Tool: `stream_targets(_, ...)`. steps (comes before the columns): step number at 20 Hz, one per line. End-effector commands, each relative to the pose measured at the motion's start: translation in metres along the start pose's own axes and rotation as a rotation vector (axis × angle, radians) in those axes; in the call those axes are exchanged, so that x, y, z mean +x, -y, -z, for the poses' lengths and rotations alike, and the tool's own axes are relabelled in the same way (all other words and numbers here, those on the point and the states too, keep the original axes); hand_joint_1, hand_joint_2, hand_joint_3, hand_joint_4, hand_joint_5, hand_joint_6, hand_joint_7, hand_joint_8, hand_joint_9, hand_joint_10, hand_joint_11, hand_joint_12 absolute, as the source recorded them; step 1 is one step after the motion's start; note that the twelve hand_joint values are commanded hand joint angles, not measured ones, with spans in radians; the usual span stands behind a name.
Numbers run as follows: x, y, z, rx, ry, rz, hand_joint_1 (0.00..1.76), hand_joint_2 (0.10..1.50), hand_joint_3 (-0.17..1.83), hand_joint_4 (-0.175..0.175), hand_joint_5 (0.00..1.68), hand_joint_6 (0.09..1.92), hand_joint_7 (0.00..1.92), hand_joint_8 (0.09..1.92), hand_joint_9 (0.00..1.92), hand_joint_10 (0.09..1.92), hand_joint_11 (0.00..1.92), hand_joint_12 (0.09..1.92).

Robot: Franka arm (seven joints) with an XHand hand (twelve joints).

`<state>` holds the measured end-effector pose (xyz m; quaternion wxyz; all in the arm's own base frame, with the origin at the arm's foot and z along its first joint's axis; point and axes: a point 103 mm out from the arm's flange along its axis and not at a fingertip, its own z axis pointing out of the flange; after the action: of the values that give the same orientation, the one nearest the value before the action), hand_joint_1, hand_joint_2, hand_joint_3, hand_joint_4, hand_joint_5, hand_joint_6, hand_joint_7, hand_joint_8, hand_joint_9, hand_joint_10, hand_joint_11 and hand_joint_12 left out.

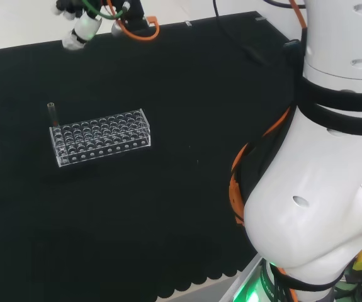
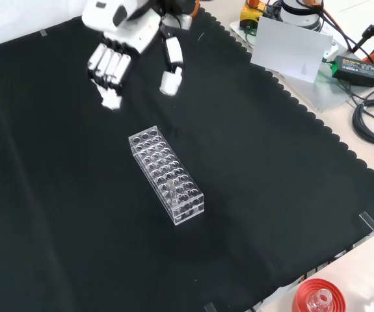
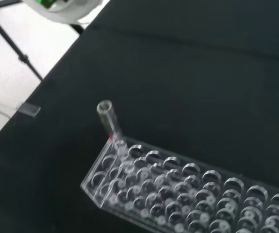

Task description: Pick up the test tube.

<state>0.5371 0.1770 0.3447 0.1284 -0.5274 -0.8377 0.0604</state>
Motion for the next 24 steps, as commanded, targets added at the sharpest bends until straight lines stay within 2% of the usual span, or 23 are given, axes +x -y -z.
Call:
stream_targets(1,0.038,-0.033,-0.049,0.105,0.005,0.079,0.82,0.68,0.58,-0.072,0.27,0.09,0.24,0.86,0.2,1.0,0.03,1.61)
stream_targets(6,0.051,-0.054,-0.075,0.163,0.032,0.1,0.83,0.68,0.59,-0.073,0.27,0.09,0.25,0.86,0.21,1.0,0.04,1.61)
stream_targets(13,0.057,-0.08,-0.101,0.226,0.065,0.112,0.84,0.68,0.59,-0.074,0.29,0.09,0.26,0.86,0.22,1.0,0.04,1.61)
stream_targets(24,0.058,-0.09,-0.136,0.287,0.105,0.112,0.88,0.67,0.62,-0.079,0.35,0.09,0.34,0.85,0.29,0.99,0.09,1.59)
